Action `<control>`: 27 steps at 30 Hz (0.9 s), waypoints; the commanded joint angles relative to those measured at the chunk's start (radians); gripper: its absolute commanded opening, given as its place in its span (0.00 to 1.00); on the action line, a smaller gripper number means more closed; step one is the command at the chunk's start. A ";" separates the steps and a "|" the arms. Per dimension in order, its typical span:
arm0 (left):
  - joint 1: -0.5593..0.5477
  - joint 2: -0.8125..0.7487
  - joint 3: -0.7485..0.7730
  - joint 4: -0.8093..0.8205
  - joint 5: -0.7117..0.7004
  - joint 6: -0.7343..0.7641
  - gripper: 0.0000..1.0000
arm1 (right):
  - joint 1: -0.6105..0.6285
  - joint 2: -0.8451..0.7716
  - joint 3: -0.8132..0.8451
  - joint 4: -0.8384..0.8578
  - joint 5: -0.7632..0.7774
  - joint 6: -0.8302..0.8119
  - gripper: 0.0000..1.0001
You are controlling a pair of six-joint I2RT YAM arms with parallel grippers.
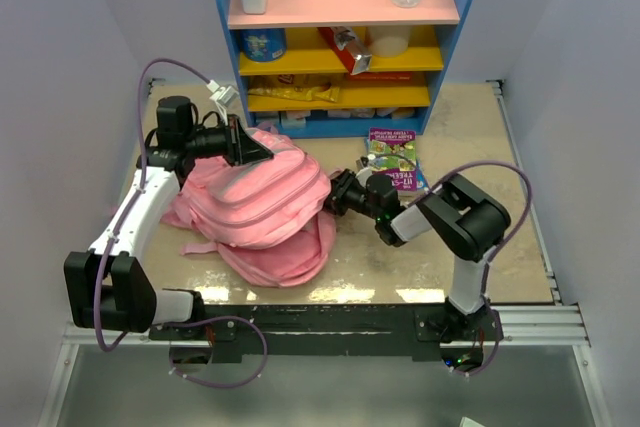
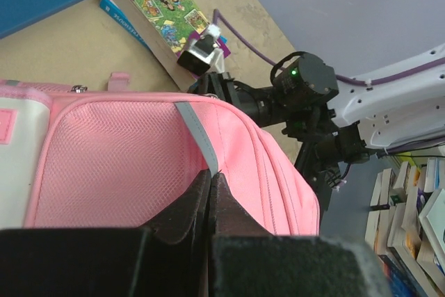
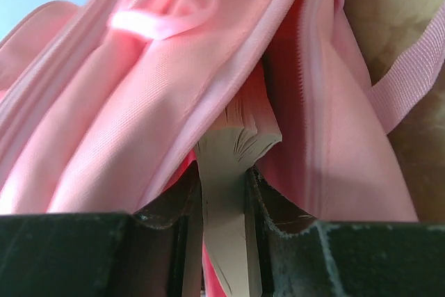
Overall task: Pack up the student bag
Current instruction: Place the book in the student bag.
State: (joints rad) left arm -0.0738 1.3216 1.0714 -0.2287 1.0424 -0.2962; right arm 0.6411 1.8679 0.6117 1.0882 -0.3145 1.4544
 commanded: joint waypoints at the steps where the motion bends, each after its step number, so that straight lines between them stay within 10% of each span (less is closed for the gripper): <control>1: 0.012 -0.044 0.033 0.098 0.034 0.003 0.00 | -0.001 0.167 0.074 0.619 -0.014 0.271 0.00; 9: 0.019 -0.044 0.019 0.103 0.041 0.002 0.00 | 0.000 0.251 0.069 0.737 0.014 0.310 0.00; 20: 0.019 -0.088 0.019 0.144 0.045 -0.070 0.00 | 0.005 0.050 0.135 0.263 0.177 0.040 0.00; 24: 0.019 -0.101 0.016 0.131 0.047 -0.064 0.00 | 0.011 0.002 0.169 -0.003 0.161 -0.072 0.20; 27: 0.019 -0.104 0.012 0.124 0.048 -0.060 0.00 | 0.014 -0.100 0.198 -0.306 0.185 -0.225 0.52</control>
State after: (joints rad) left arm -0.0555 1.2747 1.0657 -0.2123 1.0401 -0.3267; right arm 0.6537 1.9205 0.7139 1.0527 -0.2569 1.4288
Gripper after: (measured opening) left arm 0.026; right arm 0.380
